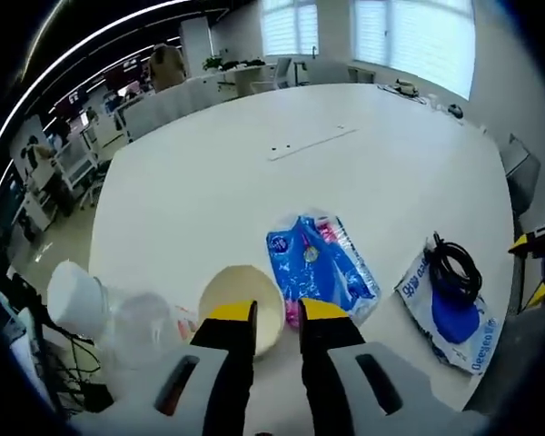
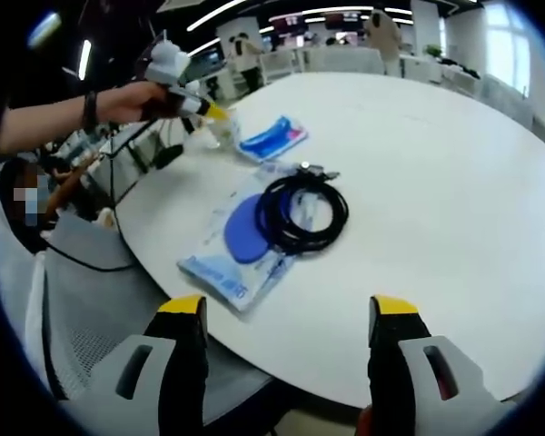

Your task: Arrange the tabletop items into an orderly group along one side of the table until the central work area is clear of visible clutter.

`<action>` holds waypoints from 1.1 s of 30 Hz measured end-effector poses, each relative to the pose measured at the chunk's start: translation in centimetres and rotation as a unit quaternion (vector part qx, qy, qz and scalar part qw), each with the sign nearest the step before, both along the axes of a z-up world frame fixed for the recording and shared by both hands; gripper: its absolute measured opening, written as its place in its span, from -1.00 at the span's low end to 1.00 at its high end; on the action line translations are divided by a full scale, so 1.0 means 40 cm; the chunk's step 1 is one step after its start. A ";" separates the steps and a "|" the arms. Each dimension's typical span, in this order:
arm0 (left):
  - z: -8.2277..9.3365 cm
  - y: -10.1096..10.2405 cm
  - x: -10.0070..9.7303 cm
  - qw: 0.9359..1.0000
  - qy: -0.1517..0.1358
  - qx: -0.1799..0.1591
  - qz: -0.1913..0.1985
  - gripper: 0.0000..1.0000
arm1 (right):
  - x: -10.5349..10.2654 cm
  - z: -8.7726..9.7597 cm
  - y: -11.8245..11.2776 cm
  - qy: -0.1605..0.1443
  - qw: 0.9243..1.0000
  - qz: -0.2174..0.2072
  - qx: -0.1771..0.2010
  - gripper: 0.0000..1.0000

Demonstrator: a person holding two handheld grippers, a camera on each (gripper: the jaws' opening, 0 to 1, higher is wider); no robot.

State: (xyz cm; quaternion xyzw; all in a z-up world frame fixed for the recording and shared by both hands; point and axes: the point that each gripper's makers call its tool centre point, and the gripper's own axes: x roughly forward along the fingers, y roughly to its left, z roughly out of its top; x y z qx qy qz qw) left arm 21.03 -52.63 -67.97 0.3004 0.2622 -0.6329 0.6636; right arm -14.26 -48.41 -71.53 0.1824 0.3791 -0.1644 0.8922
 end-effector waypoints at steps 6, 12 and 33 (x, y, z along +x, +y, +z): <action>0.028 0.033 -0.013 1.000 0.005 -0.019 0.014 -0.67 | 0.007 0.000 0.005 -0.004 1.000 0.003 0.001 0.42; 0.041 0.073 -0.040 0.998 0.017 -0.040 0.040 -0.67 | 0.012 0.000 0.008 -0.007 1.000 0.005 0.001 0.42; 0.020 0.241 -0.125 0.990 0.085 -0.050 0.103 -0.60 | 0.014 0.006 0.022 -0.012 1.000 0.015 -0.004 0.41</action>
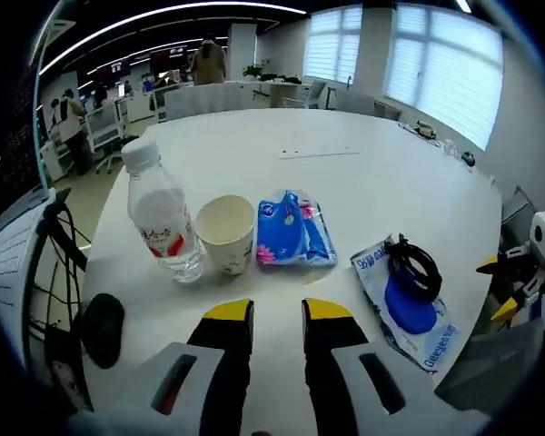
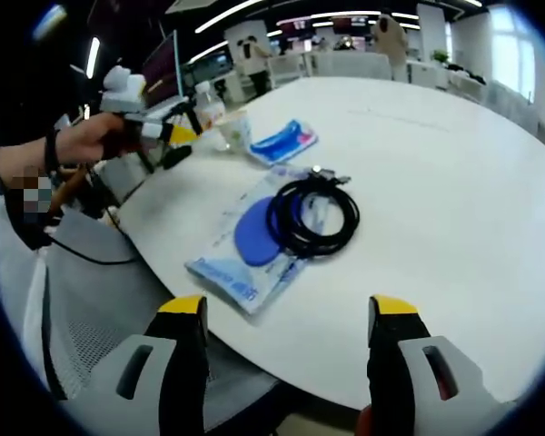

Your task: Arrange the tabletop items into an orderly group along one side of the table until the central work area is clear of visible clutter.

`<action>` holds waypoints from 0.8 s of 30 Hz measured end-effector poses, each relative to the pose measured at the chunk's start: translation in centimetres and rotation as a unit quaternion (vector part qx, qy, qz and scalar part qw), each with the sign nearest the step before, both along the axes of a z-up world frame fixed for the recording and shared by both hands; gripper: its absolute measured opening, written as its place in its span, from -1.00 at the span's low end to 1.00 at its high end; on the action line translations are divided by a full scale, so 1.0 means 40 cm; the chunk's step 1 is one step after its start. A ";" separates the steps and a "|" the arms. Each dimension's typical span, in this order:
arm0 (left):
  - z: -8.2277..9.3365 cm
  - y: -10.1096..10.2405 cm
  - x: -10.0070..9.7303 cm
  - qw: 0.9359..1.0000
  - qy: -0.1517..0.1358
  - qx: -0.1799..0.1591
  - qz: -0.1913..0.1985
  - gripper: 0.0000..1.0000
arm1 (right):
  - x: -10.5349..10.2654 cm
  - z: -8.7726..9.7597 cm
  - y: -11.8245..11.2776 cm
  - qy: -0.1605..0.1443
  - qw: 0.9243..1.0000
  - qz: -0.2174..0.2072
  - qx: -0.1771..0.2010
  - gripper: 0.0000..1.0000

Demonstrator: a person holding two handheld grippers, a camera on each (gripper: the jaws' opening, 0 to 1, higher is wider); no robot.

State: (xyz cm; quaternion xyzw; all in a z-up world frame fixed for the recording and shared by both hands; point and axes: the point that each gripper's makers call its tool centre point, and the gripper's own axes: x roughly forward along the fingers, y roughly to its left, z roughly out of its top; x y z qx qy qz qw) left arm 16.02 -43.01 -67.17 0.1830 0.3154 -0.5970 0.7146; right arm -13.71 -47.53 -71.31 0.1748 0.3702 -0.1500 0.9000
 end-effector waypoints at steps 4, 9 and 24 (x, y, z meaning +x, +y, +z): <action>-0.010 0.045 -0.024 1.000 0.009 0.001 0.009 -0.57 | 0.002 0.001 0.013 -0.001 1.000 0.001 0.002 0.41; -0.039 0.102 -0.066 1.000 0.025 0.009 0.010 -0.47 | 0.006 -0.003 0.028 -0.003 1.000 0.005 0.008 0.40; -0.040 0.197 -0.104 0.999 0.051 -0.005 0.013 -0.09 | 0.028 0.002 0.043 -0.009 1.000 0.015 0.012 0.40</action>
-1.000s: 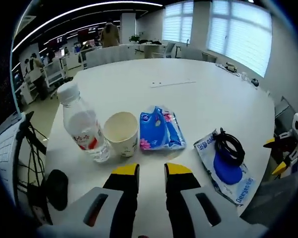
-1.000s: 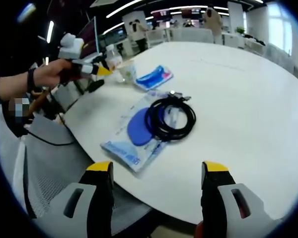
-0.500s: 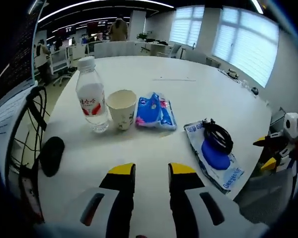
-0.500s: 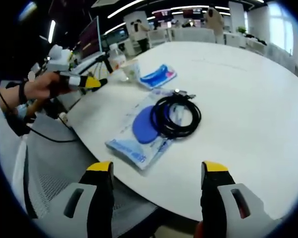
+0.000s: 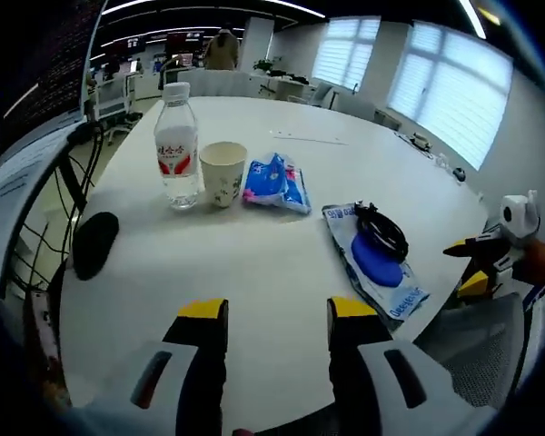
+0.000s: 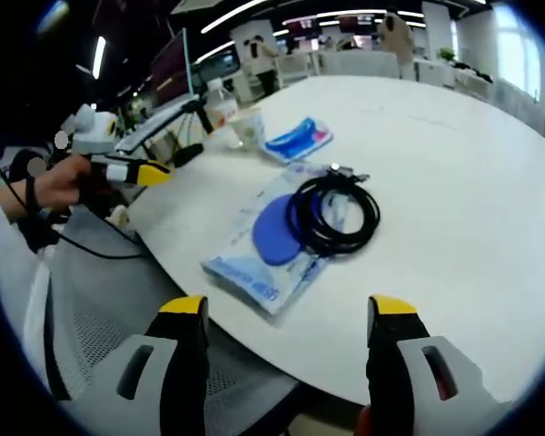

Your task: Arrange the tabletop items into an orderly group along one side of the table until the central work area is clear of visible clutter.

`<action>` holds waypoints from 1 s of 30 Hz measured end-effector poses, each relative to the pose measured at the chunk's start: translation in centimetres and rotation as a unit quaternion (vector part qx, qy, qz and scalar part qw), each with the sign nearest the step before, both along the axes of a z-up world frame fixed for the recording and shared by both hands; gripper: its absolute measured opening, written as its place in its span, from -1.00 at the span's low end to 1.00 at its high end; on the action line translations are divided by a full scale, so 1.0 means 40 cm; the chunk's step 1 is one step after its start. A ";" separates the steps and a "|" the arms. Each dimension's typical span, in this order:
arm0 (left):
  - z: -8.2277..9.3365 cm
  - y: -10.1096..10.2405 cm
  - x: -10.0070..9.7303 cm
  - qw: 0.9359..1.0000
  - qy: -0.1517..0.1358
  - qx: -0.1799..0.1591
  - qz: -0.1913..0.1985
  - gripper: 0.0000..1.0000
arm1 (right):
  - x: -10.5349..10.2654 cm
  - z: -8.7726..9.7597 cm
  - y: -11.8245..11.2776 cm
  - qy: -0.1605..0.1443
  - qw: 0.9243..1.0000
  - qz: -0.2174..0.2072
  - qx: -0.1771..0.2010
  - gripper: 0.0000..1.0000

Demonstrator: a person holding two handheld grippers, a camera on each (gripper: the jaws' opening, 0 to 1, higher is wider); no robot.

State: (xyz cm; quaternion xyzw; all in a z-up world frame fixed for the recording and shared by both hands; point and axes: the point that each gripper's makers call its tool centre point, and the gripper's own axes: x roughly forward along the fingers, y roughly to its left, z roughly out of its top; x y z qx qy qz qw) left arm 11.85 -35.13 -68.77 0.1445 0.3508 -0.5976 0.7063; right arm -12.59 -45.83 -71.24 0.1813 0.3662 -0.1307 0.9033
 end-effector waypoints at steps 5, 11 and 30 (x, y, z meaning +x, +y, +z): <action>0.003 0.020 -0.004 1.000 0.002 -0.003 -0.008 0.06 | 0.005 -0.002 0.001 -0.002 1.000 0.002 -0.001 0.40; 0.003 0.032 -0.006 1.000 0.011 -0.010 -0.002 0.22 | 0.008 -0.003 0.004 -0.003 1.000 0.001 0.000 0.39; -0.018 0.074 -0.038 0.999 0.028 -0.005 0.015 0.33 | 0.052 -0.013 -0.005 -0.005 1.000 0.012 0.003 0.36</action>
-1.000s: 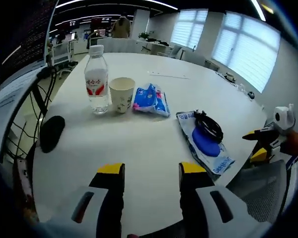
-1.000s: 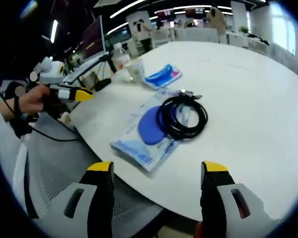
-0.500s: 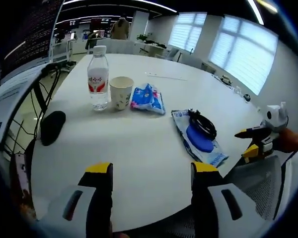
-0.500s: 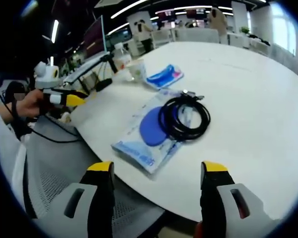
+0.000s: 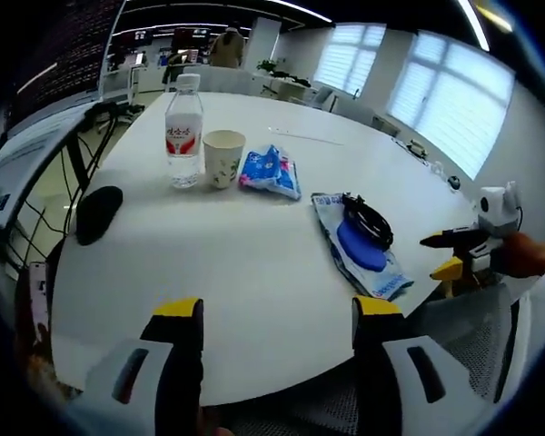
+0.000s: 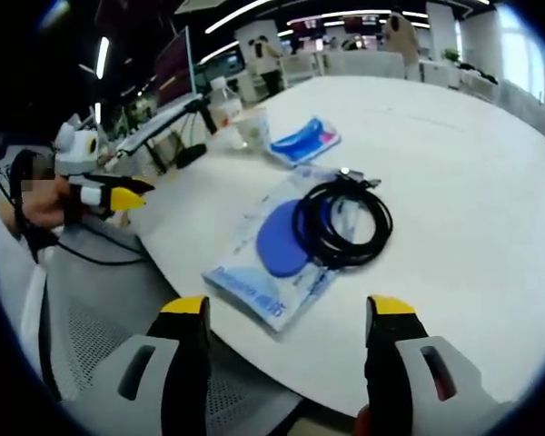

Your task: Arrange the tabletop items into an orderly group along one side of the table until the central work area is clear of visible clutter.

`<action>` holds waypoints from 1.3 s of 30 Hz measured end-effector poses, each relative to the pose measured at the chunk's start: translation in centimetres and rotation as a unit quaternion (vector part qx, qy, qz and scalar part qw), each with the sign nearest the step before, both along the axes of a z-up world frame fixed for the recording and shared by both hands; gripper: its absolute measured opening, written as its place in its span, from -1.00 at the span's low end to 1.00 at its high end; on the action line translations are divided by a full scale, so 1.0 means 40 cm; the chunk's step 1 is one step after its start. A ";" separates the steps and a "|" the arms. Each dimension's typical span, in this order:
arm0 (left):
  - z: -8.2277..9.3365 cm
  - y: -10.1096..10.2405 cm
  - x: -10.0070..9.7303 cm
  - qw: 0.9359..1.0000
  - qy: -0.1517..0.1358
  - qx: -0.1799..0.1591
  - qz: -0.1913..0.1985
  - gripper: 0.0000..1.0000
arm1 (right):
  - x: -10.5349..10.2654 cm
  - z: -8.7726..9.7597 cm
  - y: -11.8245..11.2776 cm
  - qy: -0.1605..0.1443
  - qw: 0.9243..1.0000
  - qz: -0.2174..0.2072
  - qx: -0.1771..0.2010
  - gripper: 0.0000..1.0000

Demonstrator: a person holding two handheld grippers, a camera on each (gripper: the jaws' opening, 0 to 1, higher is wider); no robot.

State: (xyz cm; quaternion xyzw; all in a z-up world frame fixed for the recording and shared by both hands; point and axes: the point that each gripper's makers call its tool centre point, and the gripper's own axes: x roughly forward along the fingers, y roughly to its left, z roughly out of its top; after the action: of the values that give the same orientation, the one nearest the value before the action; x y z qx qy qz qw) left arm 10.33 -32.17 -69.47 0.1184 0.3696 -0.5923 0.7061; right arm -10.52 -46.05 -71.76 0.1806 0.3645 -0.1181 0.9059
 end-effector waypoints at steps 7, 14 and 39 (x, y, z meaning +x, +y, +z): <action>-0.004 0.008 -0.003 1.000 0.000 0.001 0.006 0.33 | 0.015 -0.001 -0.009 -0.001 1.000 0.006 -0.002 0.33; 0.002 0.006 -0.012 1.000 -0.004 0.000 0.002 0.35 | 0.041 -0.006 -0.031 -0.009 1.000 0.000 0.007 0.27; 0.055 0.003 -0.009 1.000 -0.018 -0.016 -0.001 0.37 | 0.203 -0.053 -0.136 -0.025 0.996 -0.059 0.066 0.01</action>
State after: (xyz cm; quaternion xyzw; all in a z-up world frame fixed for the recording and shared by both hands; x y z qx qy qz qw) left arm 9.96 -32.04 -67.28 0.1186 0.3471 -0.5964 0.7140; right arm -2.39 -51.49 -73.86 0.2638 0.3370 -0.1430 0.8924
